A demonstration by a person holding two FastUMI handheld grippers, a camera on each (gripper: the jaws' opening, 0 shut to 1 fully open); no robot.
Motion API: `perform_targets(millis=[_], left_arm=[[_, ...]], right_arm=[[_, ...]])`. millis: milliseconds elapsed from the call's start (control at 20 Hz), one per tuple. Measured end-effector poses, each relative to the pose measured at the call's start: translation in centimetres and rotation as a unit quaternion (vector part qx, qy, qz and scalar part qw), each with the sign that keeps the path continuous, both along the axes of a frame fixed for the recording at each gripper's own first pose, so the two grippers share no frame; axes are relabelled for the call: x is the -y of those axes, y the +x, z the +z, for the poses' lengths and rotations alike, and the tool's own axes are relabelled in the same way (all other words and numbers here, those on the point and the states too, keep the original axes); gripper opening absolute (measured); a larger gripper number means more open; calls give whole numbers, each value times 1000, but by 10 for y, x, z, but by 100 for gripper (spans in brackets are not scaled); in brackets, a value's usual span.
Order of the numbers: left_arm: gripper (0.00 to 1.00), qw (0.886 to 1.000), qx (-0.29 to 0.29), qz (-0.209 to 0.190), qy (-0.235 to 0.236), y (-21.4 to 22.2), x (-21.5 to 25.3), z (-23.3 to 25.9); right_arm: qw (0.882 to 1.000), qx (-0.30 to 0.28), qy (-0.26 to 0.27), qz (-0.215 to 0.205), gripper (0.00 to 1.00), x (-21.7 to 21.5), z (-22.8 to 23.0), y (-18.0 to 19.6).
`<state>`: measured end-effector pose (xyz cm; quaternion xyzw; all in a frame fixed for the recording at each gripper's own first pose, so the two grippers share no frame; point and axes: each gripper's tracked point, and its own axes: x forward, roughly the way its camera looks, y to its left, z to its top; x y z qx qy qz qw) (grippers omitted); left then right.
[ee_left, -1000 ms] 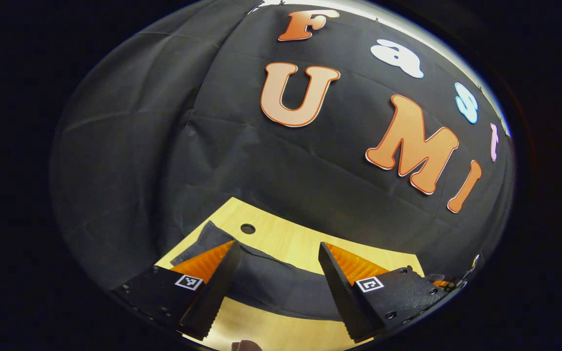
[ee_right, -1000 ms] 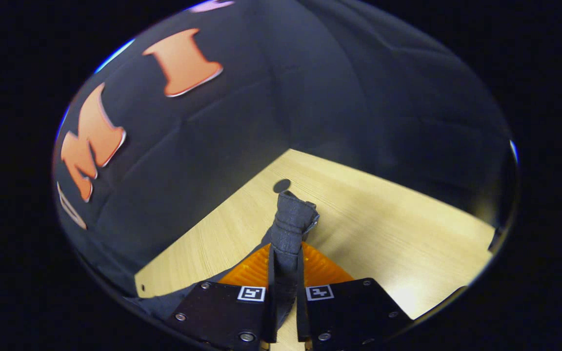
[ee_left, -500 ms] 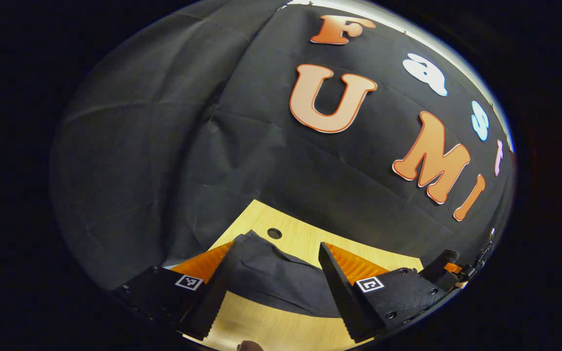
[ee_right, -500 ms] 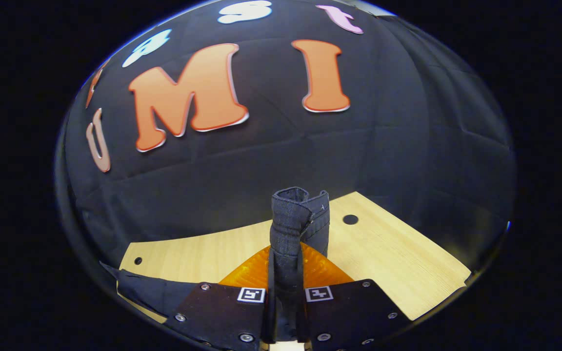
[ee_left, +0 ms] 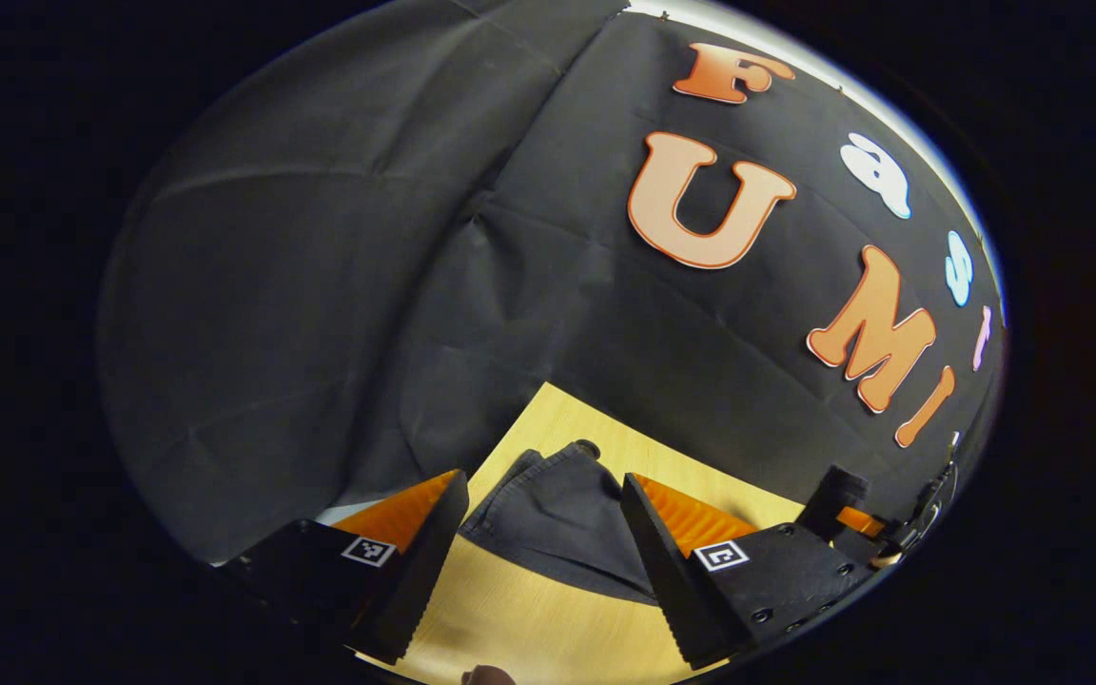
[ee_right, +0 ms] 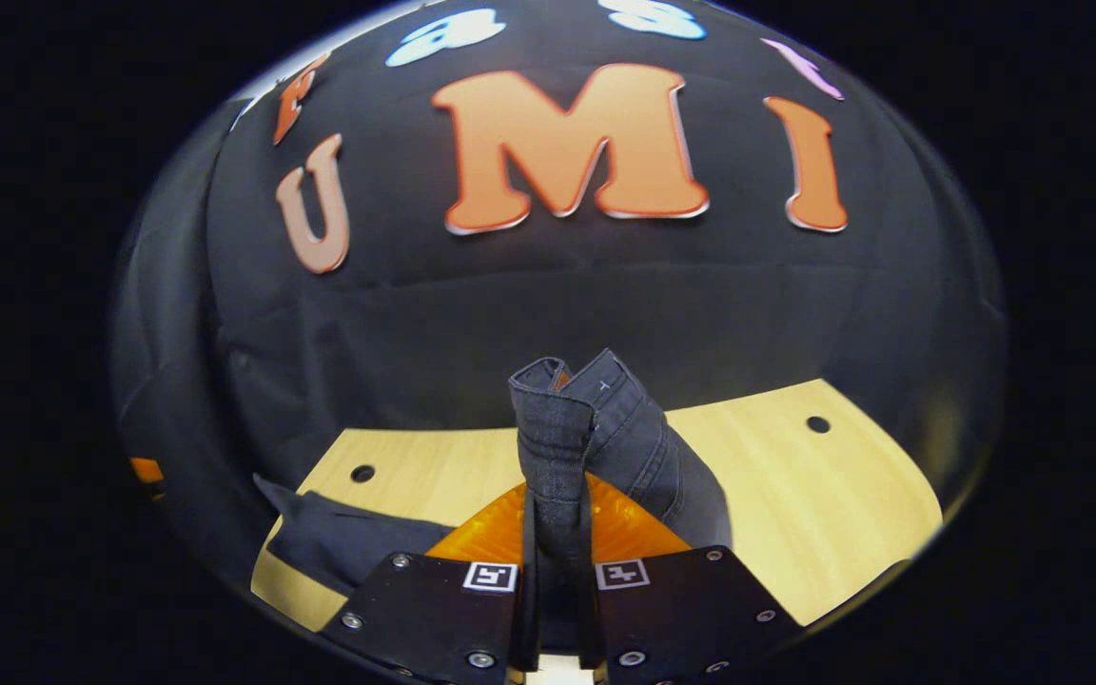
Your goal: Grasp the waist and the cuffs of the jeans and fold them to make the two legs overlap; first hold the waist and fold one-third of the jeans toward the cuffs, then hold the cuffs and fold the remaining one-third in the same direction to finish folding.
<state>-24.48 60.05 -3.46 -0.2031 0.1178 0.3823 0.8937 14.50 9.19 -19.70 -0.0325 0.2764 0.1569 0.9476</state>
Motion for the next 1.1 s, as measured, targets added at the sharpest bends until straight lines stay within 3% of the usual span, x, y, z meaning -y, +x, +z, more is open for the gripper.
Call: perform_targets(millis=[250,550,750,850,950,1100], left_arm=[[98,1000,-16,21,-10,-21,-17,-15],[98,999,-14,26,-44,-26,-27,-40],[98,996,-5,36,-78,-22,-27,-57],[98,994,3,43,-100,-21,-28,-65],[98,992,8,46,-115,-21,-27,-69],[98,992,13,45,-120,-17,-26,-72]], right_arm=[[994,-74,-46,64,16,5,-35,-30],[984,-88,-104,110,16,5,-32,-24],[982,-91,-109,125,16,3,-40,-26],[982,-110,-86,127,16,0,-43,-36],[979,-156,-29,132,86,-23,-39,-47],[977,-169,-1,132,85,-32,-34,-46]])
